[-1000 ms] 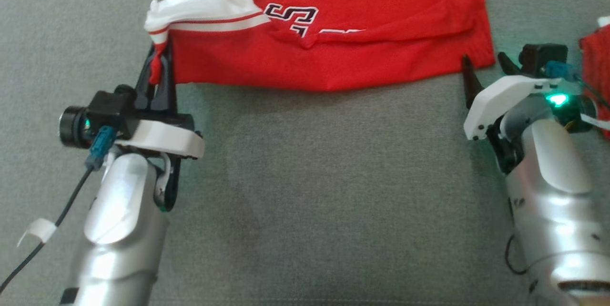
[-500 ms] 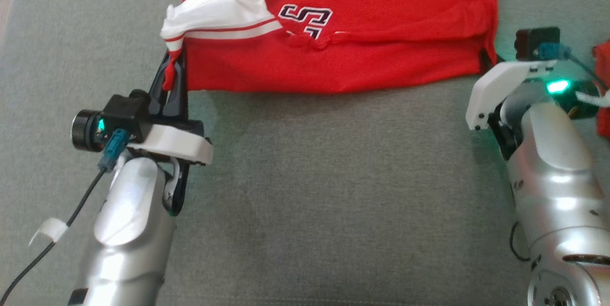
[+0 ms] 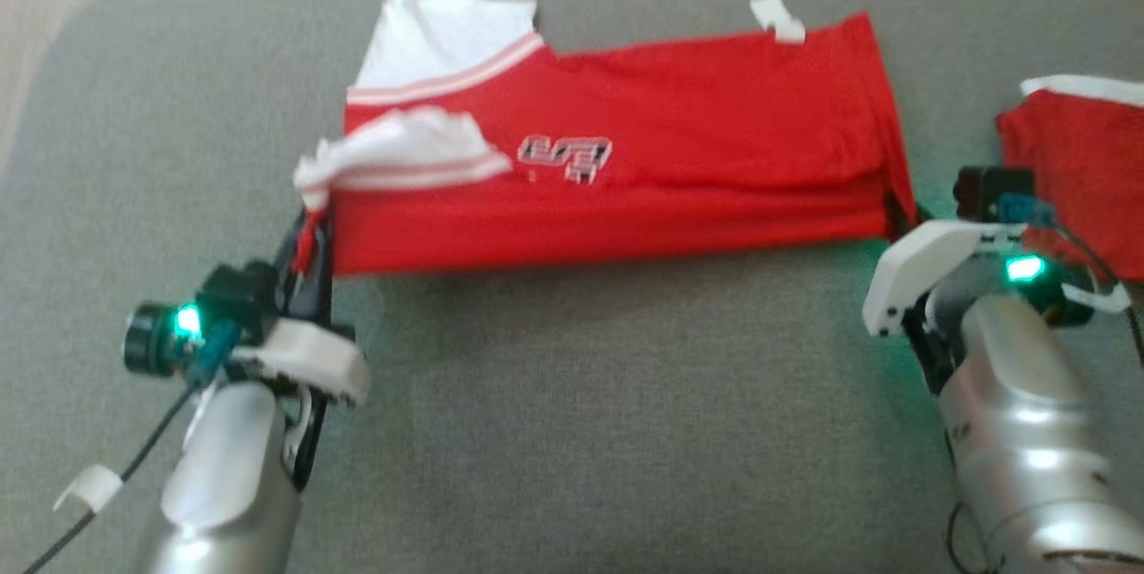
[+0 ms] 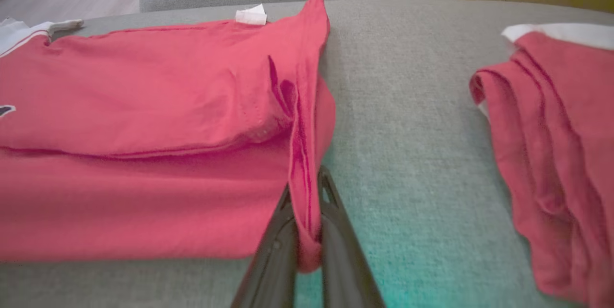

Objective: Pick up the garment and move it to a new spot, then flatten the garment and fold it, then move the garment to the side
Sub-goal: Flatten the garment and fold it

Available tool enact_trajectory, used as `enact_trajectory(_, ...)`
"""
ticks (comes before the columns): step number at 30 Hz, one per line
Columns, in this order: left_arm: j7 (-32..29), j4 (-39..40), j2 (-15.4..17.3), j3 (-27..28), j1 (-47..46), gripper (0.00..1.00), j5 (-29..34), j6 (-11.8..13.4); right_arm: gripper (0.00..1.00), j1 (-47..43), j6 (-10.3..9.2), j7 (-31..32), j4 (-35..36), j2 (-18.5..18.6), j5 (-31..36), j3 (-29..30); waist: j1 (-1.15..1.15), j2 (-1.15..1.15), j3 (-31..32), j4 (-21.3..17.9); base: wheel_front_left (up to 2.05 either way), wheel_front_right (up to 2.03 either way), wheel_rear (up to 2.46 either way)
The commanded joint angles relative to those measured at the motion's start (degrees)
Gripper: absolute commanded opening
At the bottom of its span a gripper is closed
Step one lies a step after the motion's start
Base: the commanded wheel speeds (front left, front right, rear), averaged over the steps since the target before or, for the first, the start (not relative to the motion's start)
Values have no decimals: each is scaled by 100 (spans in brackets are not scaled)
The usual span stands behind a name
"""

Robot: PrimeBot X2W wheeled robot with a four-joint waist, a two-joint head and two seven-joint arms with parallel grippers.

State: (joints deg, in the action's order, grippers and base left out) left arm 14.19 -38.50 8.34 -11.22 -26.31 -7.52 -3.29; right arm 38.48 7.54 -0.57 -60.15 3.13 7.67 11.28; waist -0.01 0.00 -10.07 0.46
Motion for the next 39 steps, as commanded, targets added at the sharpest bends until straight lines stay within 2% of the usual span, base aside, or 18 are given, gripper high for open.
enact_trajectory(1,-30,68,266,170,8,0,1,-16,0,-51,-5,77,149,-25,-85,-132,1,0,251,-58,0,0,0)
enact_trajectory(9,-874,102,423,-238,602,0,-125,-314,0,-807,-5,809,658,-25,-352,-129,1,0,708,-91,0,0,0)
enact_trajectory(13,-1249,419,488,-395,896,0,-243,-362,0,-1263,-5,1066,1240,-25,-610,-225,1,0,756,-84,0,0,0)
enact_trajectory(19,-1425,769,529,-429,1087,0,-332,-348,0,-1806,-5,1240,2077,-25,-967,-260,1,0,689,-98,0,0,0)
enact_trajectory(20,-1466,844,518,-436,1102,0,-358,-334,36,-1960,-5,1216,2373,-25,-1125,-222,1,0,647,-106,0,0,0)
enact_trajectory(21,-1473,864,519,-437,1095,0,-362,-319,100,-2023,-5,1178,2514,-25,-1175,-201,1,0,628,-113,0,0,0)
enact_trajectory(22,-1456,884,517,-424,1080,0,-359,-271,100,-2077,-5,1153,2633,-25,-1225,-183,1,0,611,-120,0,0,0)
enact_trajectory(23,-1423,908,514,-417,1057,76,-342,-217,100,-2121,-5,1083,2764,-25,-1247,-200,1,0,595,-126,0,0,0)
enact_trajectory(24,-1395,926,510,-417,1029,100,-325,-174,100,-2157,-5,980,2904,-25,-1206,-164,1,0,578,-132,0,0,0)
enact_trajectory(28,-1235,1004,534,-389,855,100,-261,-22,100,-2271,-5,522,3348,-25,-1316,-313,1,0,523,-156,0,0,0)
enact_trajectory(32,-572,1240,463,-159,680,100,-310,278,100,-2398,-5,-251,3757,-25,-1535,-554,1,0,503,-190,0,0,0)
enact_trajectory(35,-92,1470,339,36,660,100,-481,347,100,-2516,-5,-906,3930,-25,-1914,-786,1,0,496,-240,0,0,0)
enact_trajectory(39,70,1929,217,250,717,100,-542,412,100,-2675,-5,-1337,4066,-25,-2018,-1140,1,0,437,-310,0,0,0)
